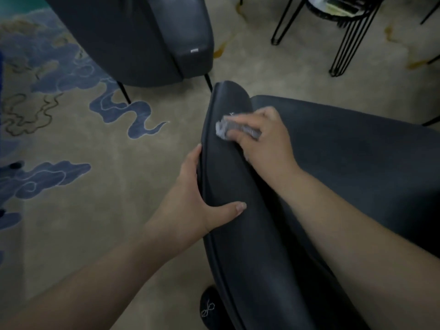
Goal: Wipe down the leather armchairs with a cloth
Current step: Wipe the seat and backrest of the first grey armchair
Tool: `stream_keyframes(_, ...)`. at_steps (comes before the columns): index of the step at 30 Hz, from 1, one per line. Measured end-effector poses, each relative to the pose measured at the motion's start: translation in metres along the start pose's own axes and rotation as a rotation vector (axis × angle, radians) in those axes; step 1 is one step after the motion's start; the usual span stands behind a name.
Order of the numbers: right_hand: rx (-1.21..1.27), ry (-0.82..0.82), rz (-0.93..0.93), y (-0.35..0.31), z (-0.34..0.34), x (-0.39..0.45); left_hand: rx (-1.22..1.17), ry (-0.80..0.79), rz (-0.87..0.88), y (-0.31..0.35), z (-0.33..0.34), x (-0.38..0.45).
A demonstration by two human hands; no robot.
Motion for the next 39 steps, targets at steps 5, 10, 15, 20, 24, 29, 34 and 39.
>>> stream_keyframes(5, 0.065, 0.016, 0.033, 0.009, -0.003, -0.006, 0.007, -0.004, 0.013, 0.004, -0.012, 0.024)
stream_keyframes(10, 0.024, 0.013, -0.059, 0.015, -0.003, -0.023, 0.032, -0.025, 0.014, 0.007, -0.017, 0.046)
stream_keyframes(15, 0.106, 0.074, 0.135, 0.029, -0.009, 0.064, 0.086, -0.032, 0.016, 0.018, -0.024, 0.072)
stream_keyframes(20, 0.229, 0.023, 0.086, 0.029, -0.009, 0.006, 0.161, -0.029, 0.048, 0.028, -0.024, 0.086)
stream_keyframes(24, 0.193, 0.007, 0.024, 0.031, -0.004, -0.012, 0.201, -0.046, 0.071, 0.028, -0.023, 0.090)
stream_keyframes(29, 0.213, 0.126, 0.226, 0.054, -0.013, 0.072, 0.238, 0.008, 0.028, 0.022, -0.024, 0.087)
stream_keyframes(34, 0.325, 0.088, 0.260, 0.053, -0.013, 0.014, 0.270, 0.034, 0.052, 0.016, -0.024, 0.089)
stream_keyframes(39, 0.359, 0.054, 0.238, 0.048, -0.010, -0.033, 0.259, 0.032, 0.074, 0.014, -0.024, 0.091)
Point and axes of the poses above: each hand's wrist, its own x-axis towards the middle knuckle, its own z-axis out of the palm, y = z × x, the point moved 5 cm from there along x, towards the middle knuckle, and after that the axes turned 10 degrees about -y, right-handed, at the moved point
